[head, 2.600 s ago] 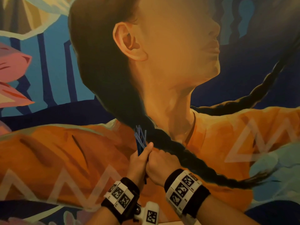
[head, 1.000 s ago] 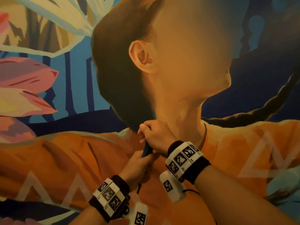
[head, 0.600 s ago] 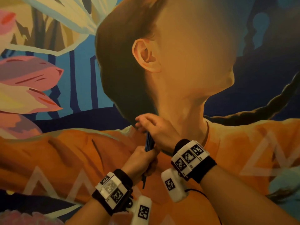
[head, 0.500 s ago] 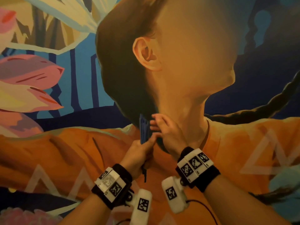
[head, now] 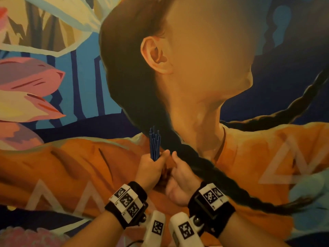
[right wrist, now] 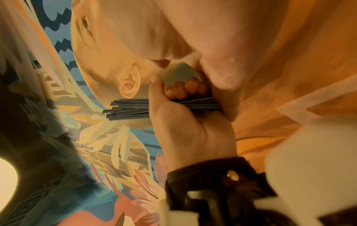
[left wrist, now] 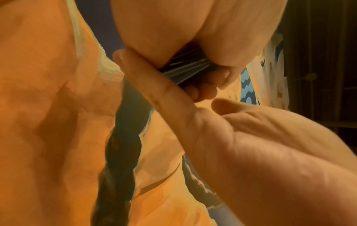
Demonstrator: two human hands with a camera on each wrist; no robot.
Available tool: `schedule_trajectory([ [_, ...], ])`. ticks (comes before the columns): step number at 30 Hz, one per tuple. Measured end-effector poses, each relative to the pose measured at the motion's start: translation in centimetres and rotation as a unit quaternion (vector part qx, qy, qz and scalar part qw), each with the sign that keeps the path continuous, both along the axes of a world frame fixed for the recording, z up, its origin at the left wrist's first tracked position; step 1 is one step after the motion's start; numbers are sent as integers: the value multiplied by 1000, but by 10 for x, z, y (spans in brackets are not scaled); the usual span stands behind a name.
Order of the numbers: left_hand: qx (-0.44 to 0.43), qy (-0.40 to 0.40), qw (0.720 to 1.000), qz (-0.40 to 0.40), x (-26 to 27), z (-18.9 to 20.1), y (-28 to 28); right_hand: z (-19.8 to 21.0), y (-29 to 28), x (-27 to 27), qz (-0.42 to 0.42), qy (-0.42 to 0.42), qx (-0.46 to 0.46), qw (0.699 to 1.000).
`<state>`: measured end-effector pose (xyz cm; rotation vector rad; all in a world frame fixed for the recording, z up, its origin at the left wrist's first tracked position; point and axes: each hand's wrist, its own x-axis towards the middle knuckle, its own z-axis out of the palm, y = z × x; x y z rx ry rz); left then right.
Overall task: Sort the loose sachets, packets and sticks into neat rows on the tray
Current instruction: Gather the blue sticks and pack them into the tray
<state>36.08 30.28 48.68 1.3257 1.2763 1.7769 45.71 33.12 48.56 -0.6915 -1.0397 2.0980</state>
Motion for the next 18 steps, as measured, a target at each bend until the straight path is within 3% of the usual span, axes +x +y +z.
schedule_trajectory([
  [2, -5, 10, 1000, 0, -3, 0, -1, -1, 1, -1, 1, -32, 33, 999],
  [4, -4, 32, 999, 3, -11, -2, 2, 7, 6, 2, -60, -105, 140, 983],
  [7, -10, 186, 980, 73, -30, -2, 6, 29, 26, 12, -199, -192, 344, 897],
  [8, -20, 247, 964, 94, -36, 1, 6, 39, 31, 14, -226, -180, 369, 883],
  [10, -40, 364, 922, 125, -39, 9, 4, 54, 31, 13, -225, -147, 381, 885],
  [13, -58, 538, 821, 181, -34, 26, -3, 59, 27, 4, -168, -204, 426, 865],
  [16, -79, 604, 769, 192, -37, 41, -8, 52, 28, 6, -120, -234, 435, 861],
  [18, -110, 647, 730, 192, -41, 49, -12, 49, 33, 15, -77, -272, 482, 830],
])
